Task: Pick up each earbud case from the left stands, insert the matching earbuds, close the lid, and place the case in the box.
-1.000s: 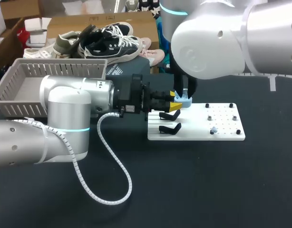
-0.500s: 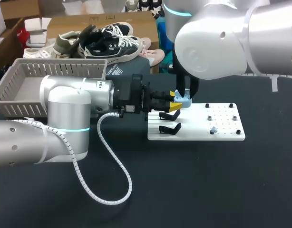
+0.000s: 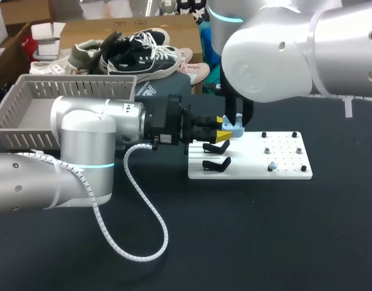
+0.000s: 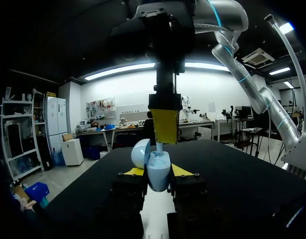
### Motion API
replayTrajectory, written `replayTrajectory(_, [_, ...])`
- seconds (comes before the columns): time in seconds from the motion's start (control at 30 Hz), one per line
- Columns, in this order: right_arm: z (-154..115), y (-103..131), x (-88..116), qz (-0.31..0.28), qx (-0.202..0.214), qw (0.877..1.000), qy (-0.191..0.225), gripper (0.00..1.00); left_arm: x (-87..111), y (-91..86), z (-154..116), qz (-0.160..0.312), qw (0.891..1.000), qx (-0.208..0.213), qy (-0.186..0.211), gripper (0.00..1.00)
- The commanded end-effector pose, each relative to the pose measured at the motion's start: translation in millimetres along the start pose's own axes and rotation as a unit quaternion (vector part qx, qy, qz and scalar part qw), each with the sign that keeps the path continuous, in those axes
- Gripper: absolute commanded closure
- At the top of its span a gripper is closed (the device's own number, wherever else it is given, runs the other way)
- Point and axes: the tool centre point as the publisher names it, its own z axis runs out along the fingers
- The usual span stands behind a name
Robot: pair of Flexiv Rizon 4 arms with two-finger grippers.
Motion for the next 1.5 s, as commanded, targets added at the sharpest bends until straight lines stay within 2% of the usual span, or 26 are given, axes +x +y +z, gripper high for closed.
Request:
replayTrajectory(0.03, [1,4,-4,-0.001,0.005,1.000,0.002,1.00,0.0,-1.7,0,0.001,1.000,-0.003,0.000,1.00])
replayTrajectory(0.73, [1,6,-9,-0.033,0.053,0.998,0.019,1.00,0.0,-1.7,0,0.001,1.000,-0.003,0.000,1.00])
replayTrajectory(1.2, [6,4,-5,-0.034,0.057,0.997,0.028,1.00,0.0,-1.7,0,0.001,1.000,-0.003,0.000,1.00])
replayTrajectory(1.5, [-5,1,-8,-0.029,0.052,0.998,0.011,1.00,0.0,-1.7,0,0.001,1.000,-0.003,0.000,1.00])
